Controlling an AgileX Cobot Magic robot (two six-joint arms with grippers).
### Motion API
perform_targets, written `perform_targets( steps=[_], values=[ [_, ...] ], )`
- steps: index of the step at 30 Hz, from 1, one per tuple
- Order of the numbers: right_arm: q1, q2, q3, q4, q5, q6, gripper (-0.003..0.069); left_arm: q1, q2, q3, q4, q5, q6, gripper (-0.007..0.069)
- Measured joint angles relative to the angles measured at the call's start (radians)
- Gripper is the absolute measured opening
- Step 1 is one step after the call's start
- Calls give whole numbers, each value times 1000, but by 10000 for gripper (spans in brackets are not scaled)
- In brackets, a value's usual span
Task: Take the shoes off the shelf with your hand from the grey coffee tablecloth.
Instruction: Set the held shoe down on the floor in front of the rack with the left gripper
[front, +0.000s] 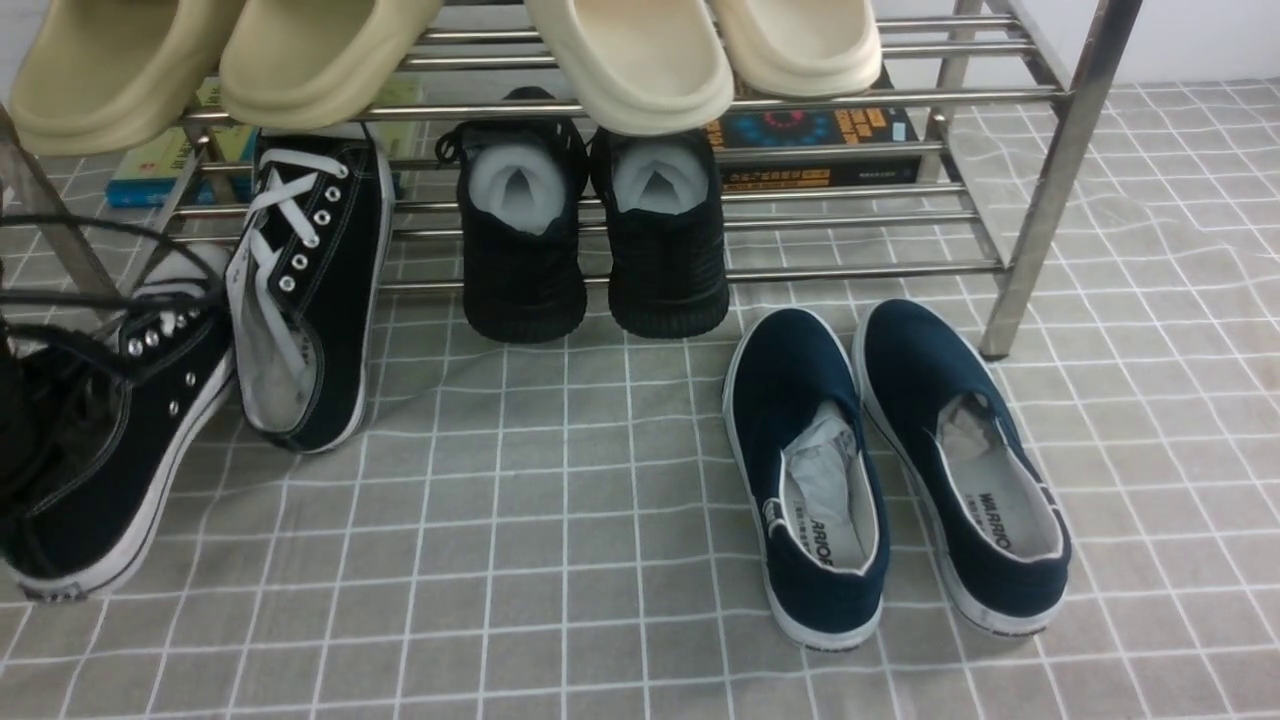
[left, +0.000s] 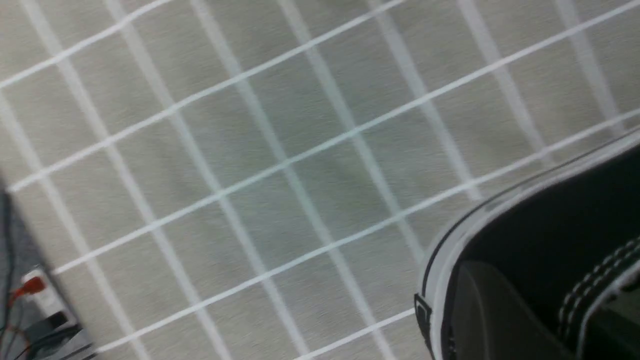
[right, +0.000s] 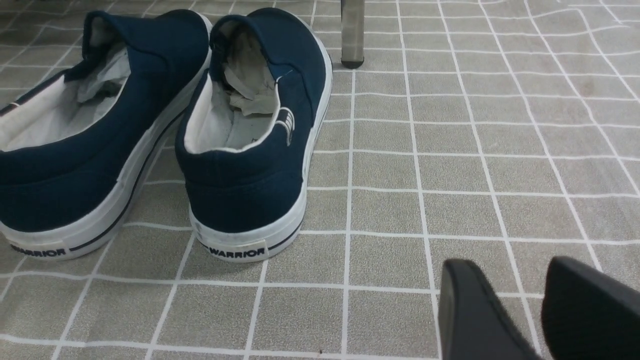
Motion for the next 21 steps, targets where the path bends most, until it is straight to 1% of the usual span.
perform_targets(
  steps=[3, 7, 11, 14, 17, 18, 19, 20, 21],
  values=[
    [0, 0, 0, 0, 0, 0, 239, 0, -29, 70, -1, 3, -11, 43],
    [0, 0, 0, 0, 0, 0, 239, 0, -34, 143, 0, -36, -27, 43],
    [0, 0, 0, 0, 0, 0, 239, 0, -33, 160, 1, -67, -30, 45],
    [0, 0, 0, 0, 0, 0, 239, 0, -33, 161, 1, -78, -26, 62],
    [0, 0, 0, 0, 0, 0, 239, 0, -33, 161, 0, -89, 12, 99],
    [0, 0, 0, 0, 0, 0, 239, 0, -33, 161, -1, -96, 32, 127],
    [0, 0, 0, 0, 0, 0, 239, 0, -33, 161, -1, -97, 36, 127],
    [0, 0, 0, 0, 0, 0, 239, 0, -33, 161, 0, -103, 72, 189],
    [0, 0, 0, 0, 0, 0, 239, 0, -33, 161, 1, -103, 76, 189]
  ],
)
